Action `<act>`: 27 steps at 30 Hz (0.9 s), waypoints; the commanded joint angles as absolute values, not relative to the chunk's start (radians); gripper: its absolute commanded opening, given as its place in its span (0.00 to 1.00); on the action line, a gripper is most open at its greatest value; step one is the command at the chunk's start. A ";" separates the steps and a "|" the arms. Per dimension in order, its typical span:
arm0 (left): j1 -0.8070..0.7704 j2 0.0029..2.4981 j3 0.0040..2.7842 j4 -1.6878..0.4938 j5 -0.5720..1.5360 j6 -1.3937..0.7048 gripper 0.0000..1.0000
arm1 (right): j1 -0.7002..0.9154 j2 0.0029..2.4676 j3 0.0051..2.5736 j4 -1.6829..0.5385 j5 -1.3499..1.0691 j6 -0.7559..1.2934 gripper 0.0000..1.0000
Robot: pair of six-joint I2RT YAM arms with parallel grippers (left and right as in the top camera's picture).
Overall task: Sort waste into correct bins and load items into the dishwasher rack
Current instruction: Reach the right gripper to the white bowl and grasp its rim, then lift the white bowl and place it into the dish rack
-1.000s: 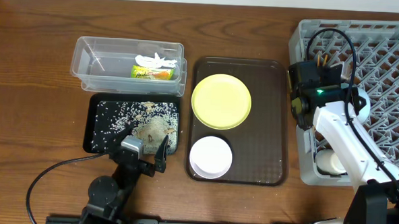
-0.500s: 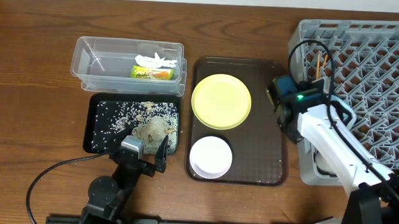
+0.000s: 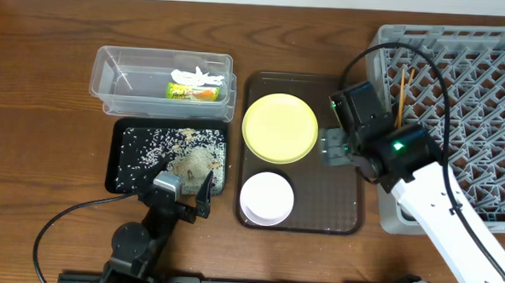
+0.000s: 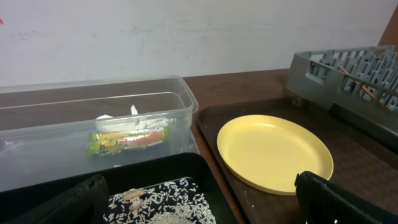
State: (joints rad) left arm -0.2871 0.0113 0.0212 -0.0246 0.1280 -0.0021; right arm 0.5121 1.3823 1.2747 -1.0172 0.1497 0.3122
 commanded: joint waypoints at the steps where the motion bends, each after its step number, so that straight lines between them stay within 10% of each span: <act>1: -0.287 0.006 0.004 -0.057 0.142 0.004 0.97 | 0.550 1.391 1.264 -0.978 -0.320 0.301 0.59; 13: -0.287 0.006 0.004 -0.057 0.142 0.004 0.97 | 0.736 1.493 0.989 -0.841 -0.058 0.640 0.50; 27: -0.287 0.006 0.004 -0.057 0.142 0.004 0.97 | 0.739 1.578 0.885 -0.677 -0.022 0.693 0.03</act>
State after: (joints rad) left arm -0.2871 0.0113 0.0212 -0.0246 0.1280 -0.0025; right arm 0.7345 1.5833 0.8860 -0.6785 -0.0483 0.6712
